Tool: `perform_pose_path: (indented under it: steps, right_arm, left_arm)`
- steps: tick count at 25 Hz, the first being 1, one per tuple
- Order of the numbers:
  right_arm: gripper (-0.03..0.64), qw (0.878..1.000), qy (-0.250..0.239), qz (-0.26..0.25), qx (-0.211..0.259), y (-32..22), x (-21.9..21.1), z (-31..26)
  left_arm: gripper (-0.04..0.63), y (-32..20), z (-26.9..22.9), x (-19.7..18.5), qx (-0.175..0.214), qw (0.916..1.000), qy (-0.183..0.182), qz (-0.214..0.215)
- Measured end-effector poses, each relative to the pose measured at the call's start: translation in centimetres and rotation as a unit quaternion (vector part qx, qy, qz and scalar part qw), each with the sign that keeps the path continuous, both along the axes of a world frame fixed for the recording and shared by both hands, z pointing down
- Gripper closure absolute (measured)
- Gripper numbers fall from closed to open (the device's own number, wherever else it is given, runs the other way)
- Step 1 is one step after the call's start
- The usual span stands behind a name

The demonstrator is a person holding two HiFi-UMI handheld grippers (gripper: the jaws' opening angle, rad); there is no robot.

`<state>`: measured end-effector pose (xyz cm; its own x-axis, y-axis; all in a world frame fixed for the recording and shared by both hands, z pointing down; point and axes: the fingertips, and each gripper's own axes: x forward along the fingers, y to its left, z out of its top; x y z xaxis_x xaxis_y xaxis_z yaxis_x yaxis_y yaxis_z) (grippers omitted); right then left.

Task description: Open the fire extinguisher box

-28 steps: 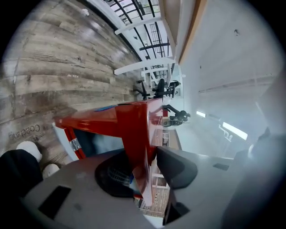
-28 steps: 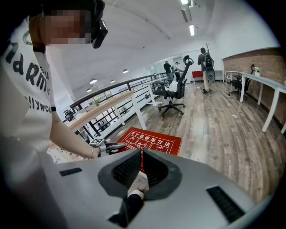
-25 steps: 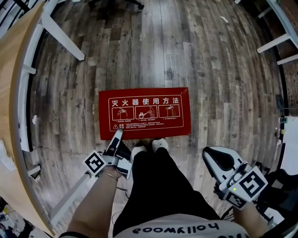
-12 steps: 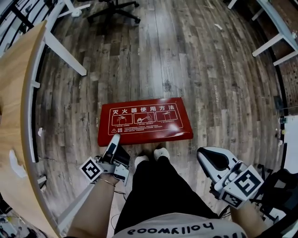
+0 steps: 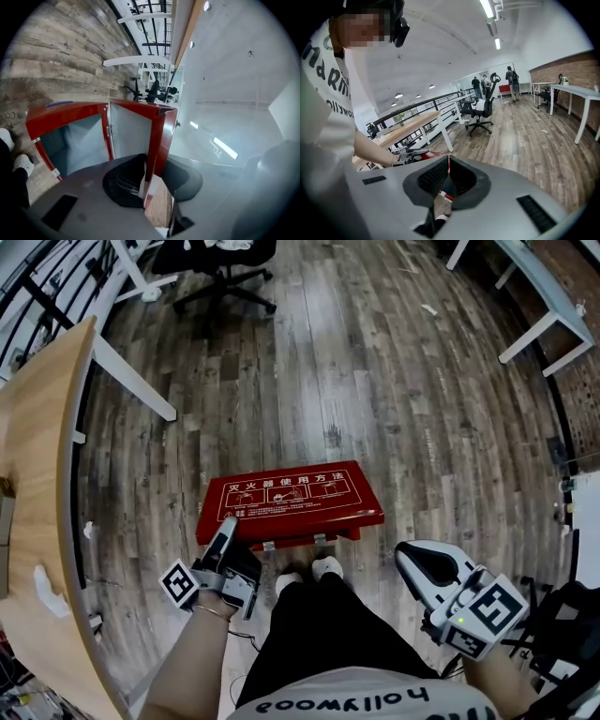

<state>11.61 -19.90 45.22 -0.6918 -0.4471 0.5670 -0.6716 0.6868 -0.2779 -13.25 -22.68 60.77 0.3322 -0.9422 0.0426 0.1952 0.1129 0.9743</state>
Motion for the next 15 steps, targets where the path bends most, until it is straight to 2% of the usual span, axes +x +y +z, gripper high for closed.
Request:
perform_pose_path:
  steps: [9,15]
  right_arm:
    - [0.604,1.0,-0.002,0.001,0.01,-1.3,0.0,-0.9]
    - [0.604,1.0,-0.001,-0.001,0.003,-1.6,-0.1,-0.6]
  left_arm:
    - [0.48,-3.4,-1.8,-0.4,0.011,0.9988,-0.016,0.045]
    - [0.463,-5.3,-2.4,-0.9,0.019,0.9986,0.001,0.049]
